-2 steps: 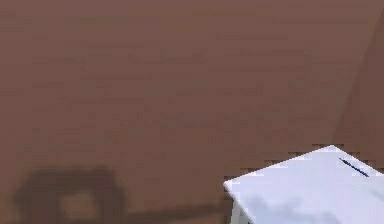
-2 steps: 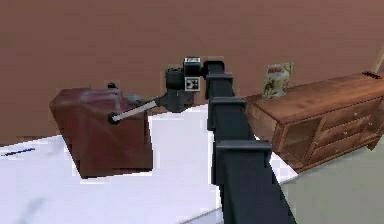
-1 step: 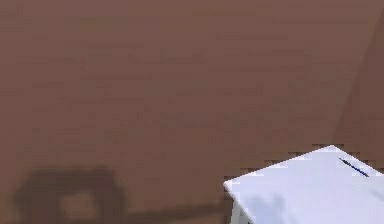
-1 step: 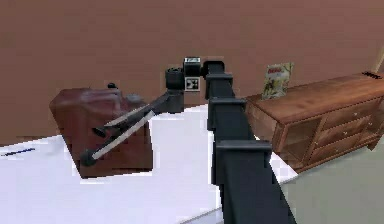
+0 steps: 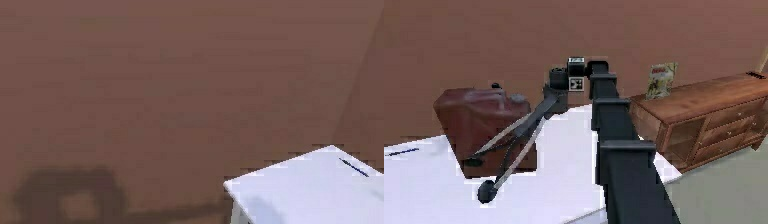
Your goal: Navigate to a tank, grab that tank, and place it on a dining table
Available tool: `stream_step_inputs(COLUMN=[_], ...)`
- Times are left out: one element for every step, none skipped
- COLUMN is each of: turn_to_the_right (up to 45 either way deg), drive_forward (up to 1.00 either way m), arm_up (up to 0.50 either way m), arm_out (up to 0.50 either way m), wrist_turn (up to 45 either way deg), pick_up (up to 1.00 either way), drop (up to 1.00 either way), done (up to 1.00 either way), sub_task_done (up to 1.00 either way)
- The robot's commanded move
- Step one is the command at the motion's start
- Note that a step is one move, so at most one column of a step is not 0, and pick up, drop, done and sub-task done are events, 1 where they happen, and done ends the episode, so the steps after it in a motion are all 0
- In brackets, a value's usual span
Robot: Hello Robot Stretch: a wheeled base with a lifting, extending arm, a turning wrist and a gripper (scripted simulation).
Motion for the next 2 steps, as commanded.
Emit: stream_step_inputs(turn_to_the_right=[0.0, -18.0], drive_forward=[0.0, 0.0], arm_up=[0.0, 0.0], arm_out=[-0.3, 0.0], wrist_turn=[0.0, 0.0], pick_up=[0.0, 0.0], drop=[0.0, 0.0], done=[0.0, 0.0], sub_task_done=[0.0, 0.0])
